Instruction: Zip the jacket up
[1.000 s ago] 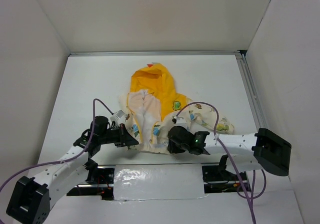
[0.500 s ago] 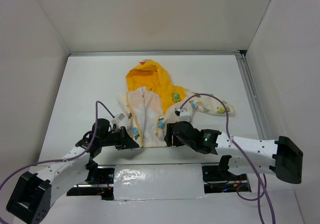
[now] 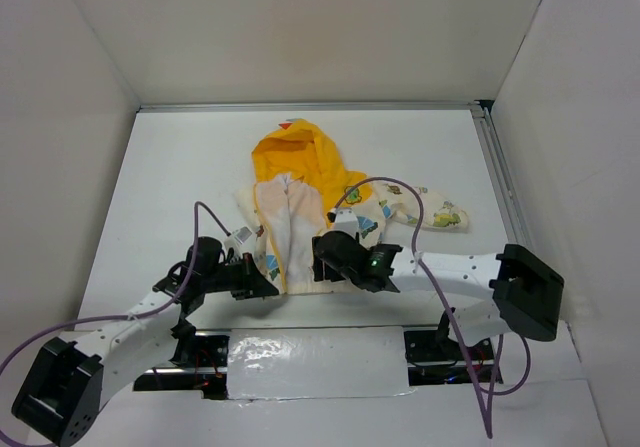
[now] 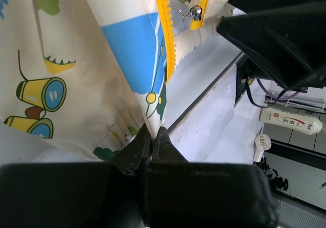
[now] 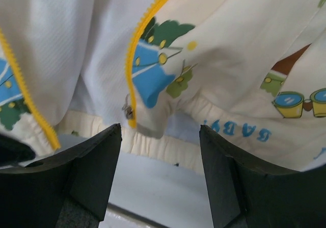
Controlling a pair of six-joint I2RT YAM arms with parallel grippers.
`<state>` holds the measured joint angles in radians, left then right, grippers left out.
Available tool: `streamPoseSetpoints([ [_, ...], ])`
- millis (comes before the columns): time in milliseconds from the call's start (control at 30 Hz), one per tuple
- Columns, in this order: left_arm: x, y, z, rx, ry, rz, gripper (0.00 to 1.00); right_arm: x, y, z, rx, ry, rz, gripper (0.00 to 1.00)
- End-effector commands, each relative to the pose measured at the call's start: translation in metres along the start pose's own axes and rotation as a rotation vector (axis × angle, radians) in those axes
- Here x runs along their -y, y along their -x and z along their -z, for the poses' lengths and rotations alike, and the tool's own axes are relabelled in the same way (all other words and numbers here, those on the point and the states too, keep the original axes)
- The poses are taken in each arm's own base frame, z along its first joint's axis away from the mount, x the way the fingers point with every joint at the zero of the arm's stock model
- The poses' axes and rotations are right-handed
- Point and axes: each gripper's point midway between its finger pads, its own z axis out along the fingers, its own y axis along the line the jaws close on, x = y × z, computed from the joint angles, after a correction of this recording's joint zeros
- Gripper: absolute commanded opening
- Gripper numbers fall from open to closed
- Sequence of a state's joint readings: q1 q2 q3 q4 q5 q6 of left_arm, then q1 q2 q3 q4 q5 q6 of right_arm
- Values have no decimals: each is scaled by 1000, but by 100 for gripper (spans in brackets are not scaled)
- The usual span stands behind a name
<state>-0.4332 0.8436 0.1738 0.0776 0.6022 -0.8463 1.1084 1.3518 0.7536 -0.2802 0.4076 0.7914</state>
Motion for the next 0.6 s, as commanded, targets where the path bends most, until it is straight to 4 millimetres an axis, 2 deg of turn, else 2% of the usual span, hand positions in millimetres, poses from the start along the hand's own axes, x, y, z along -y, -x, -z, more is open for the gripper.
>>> streamPoseSetpoints([
  [0, 4, 1, 1, 5, -4, 2, 0, -11, 30, -12, 81, 31, -87, 70],
  [167, 6, 2, 2, 14, -6, -3, 0, -13, 36, -24, 74, 89, -142, 62],
  [333, 7, 2, 3, 18, -7, -2, 0, -20, 23, -32, 10, 134, -131, 60],
  [567, 8, 4, 3, 22, -2, -2, 0, -15, 2, -38, -60, 87, -131, 60],
])
